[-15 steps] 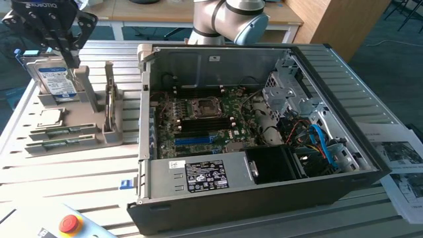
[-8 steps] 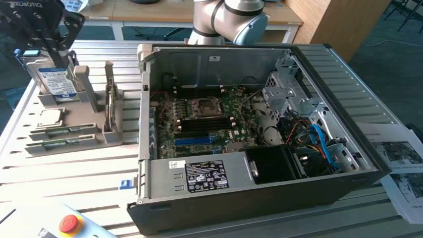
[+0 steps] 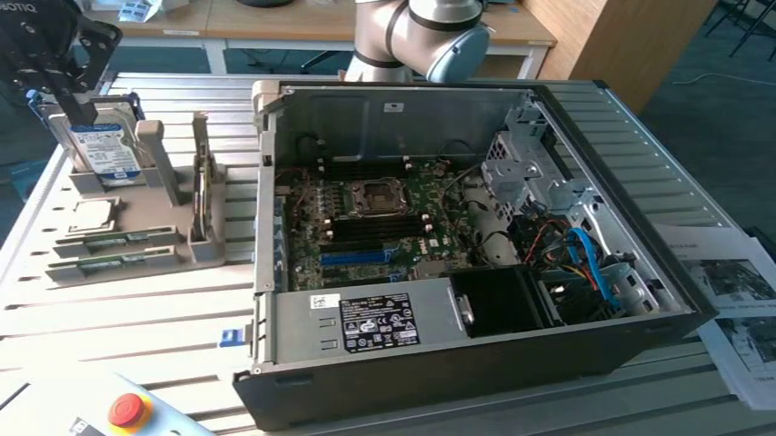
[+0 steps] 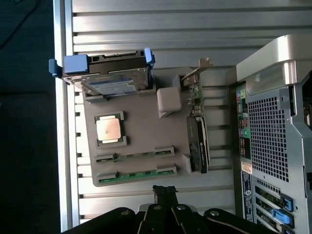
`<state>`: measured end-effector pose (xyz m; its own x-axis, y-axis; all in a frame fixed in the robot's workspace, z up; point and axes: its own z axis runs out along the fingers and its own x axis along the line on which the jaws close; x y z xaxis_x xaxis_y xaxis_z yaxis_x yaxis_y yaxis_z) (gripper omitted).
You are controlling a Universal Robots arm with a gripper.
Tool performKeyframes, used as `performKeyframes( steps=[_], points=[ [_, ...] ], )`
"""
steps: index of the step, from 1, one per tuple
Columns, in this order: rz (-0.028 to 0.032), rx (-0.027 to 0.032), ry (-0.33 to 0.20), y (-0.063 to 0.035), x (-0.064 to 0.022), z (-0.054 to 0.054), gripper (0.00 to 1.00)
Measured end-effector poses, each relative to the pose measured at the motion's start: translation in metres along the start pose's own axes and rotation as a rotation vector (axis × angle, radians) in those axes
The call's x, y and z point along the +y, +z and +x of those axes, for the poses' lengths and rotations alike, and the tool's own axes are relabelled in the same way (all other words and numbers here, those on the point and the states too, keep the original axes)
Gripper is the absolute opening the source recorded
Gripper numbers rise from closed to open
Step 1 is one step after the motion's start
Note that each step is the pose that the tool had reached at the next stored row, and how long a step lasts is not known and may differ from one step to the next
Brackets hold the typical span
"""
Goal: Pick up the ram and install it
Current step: 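Reach for the ram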
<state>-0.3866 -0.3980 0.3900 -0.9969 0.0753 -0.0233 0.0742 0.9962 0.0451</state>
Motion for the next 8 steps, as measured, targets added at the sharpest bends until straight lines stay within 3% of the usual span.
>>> performKeyframes(
  steps=[8],
  points=[
    [0.0001,0.0001,0.0,-0.0002,-0.0006,0.0078,0.1]
  ],
)
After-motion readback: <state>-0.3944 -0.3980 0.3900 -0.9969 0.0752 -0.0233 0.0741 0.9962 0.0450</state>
